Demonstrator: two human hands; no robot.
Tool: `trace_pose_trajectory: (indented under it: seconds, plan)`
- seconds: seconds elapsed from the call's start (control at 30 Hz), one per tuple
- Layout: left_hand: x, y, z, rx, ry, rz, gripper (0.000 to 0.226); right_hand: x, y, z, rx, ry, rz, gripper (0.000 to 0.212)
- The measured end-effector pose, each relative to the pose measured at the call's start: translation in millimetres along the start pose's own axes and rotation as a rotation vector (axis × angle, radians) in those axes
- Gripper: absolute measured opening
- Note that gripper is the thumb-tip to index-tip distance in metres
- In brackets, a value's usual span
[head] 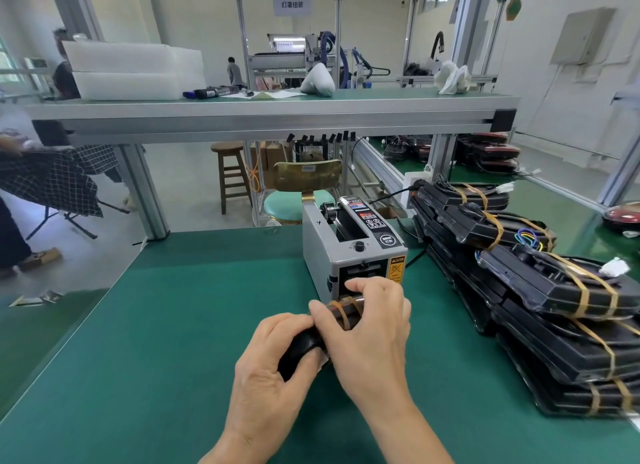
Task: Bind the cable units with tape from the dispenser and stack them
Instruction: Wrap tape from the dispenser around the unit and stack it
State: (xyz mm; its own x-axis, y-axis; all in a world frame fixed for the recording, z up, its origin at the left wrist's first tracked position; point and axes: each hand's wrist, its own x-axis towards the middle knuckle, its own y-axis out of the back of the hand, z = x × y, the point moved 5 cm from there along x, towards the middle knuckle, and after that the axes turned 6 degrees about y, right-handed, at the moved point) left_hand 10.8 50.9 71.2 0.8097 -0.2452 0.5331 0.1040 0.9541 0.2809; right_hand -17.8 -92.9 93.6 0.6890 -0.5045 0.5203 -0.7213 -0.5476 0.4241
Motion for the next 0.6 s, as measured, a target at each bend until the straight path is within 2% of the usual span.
trace_pose_trajectory:
  seconds: [0.17, 0.27, 0.37, 0.5, 0.6]
  plan:
    - [-1, 4, 1, 0.018, 0.027, 0.002, 0.037, 7, 0, 16, -0.04, 0.008, 0.006, 0.039]
    - [-1, 3, -1, 0.102, 0.073, -0.056, 0.043, 15, 3, 33, 0.116, -0.035, 0.055, 0.027]
    - [1, 4, -7, 0.178, 0.108, -0.15, 0.051, 28, 6, 66, 0.294, -0.233, 0.145, 0.002]
    - [8, 15, -9, 0.193, 0.169, -0.221, 0.05, 42, -2, 108, 0.438, -0.523, 0.143, 0.017]
    - [13, 31, -14, 0.25, 0.179, -0.214, 0.058, 49, -16, 111, 0.535, -0.597, 0.09, 0.017]
